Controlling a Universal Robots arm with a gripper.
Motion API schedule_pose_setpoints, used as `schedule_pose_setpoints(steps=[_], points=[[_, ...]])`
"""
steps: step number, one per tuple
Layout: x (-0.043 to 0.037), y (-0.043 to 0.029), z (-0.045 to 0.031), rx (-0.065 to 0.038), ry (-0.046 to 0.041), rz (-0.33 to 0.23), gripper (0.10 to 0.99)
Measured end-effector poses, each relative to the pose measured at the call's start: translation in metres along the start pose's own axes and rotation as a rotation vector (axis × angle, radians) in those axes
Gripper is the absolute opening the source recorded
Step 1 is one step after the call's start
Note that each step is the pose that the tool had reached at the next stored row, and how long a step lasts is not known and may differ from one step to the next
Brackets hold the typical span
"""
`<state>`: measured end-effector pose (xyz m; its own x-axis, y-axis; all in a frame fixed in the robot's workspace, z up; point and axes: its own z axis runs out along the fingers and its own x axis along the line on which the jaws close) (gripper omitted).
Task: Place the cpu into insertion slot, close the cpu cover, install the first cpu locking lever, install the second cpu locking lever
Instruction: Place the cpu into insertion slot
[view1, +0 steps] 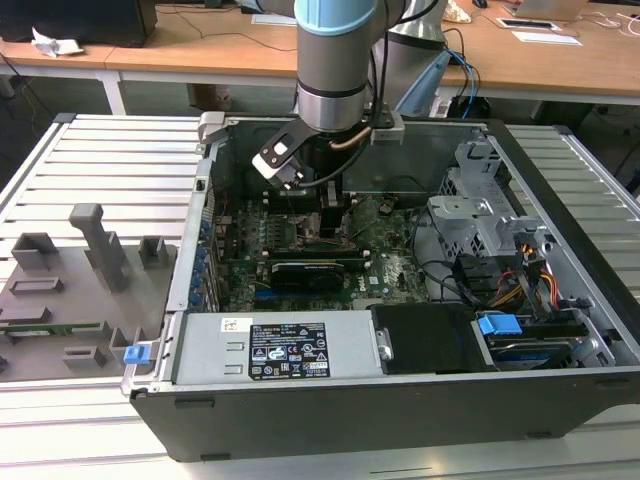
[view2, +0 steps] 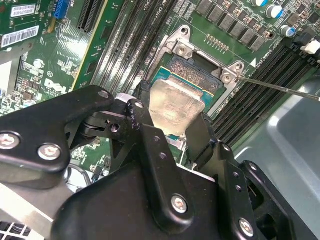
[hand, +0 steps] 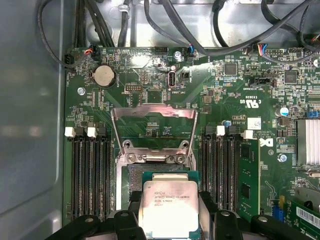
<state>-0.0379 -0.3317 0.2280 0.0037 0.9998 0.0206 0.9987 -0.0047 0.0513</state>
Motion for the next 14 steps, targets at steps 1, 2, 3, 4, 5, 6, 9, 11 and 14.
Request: schedule_pose_setpoints(steps=[1,2,3,4,5,6,9,11,14], points=[[0.0000,0.0000,0.0003,0.000,0.0000,0.000,0.529],[0.0000,0.0000,0.0006,0.000,0.0000,0.000,0.529],[0.0000,-0.0001,0.0008,0.000,0.0000,0.000,0.529],[0.0000,-0.0001,0.0010,0.000,0.0000,0.000,0.529],[0.0001,-0.0001,0.0013,0.000,0.0001,0.000,0.529],[0.0001,-0.0001,0.0015,0.000,0.0000,0.000,0.529],[0.0002,-0.0001,0.0022,0.000,0.0000,0.000,0.529],[0.0002,-0.0001,0.0026,0.000,0.0000,0.000,0.529],[0.0004,-0.0002,0.0032,0.000,0.0000,0.000,0.529]])
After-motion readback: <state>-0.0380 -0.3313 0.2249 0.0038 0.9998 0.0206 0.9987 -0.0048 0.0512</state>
